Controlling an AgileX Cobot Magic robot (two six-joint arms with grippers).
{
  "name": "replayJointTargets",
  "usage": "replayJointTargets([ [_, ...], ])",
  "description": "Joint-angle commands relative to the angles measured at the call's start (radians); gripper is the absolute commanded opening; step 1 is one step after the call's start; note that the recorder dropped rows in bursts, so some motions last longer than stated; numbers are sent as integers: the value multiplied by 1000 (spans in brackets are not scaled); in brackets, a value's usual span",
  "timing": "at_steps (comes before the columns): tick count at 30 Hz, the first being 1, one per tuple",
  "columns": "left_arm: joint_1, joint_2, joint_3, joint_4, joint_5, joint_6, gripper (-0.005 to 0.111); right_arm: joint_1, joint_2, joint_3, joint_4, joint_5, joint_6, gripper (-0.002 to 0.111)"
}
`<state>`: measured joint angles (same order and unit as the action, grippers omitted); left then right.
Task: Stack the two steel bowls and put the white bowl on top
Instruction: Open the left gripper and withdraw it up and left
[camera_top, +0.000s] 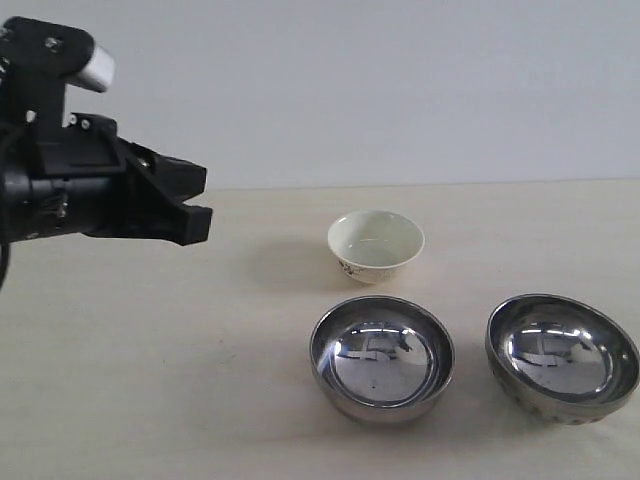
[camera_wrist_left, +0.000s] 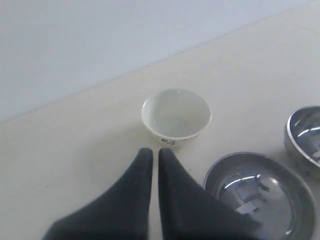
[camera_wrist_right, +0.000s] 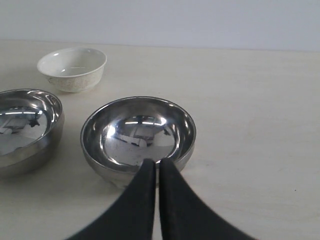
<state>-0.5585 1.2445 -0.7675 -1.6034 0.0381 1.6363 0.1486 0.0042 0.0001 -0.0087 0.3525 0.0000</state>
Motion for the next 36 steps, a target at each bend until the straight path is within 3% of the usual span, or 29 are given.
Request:
replayJointTargets([
  [1,-4,-94,13,-11,23,-25,4,2,-4,0,-3,-11,0,0],
  [9,-4,-177,13,-11,11,-25,4,2,-4,0,-3,-11,0,0],
  [26,-4,-175,13,16,-19,-23,4,2,-4,0,-3,-9,0,0],
  [28,-4,-180,20,100,8,-76,4,2,-4,0,-3,-9,0,0],
  [31,-4,-197,28,444,62,-382,4,2,-4,0,-3,-9,0,0],
  [36,-4,-197,37,1229,40,-1250,4,2,-4,0,-3,-9,0,0],
])
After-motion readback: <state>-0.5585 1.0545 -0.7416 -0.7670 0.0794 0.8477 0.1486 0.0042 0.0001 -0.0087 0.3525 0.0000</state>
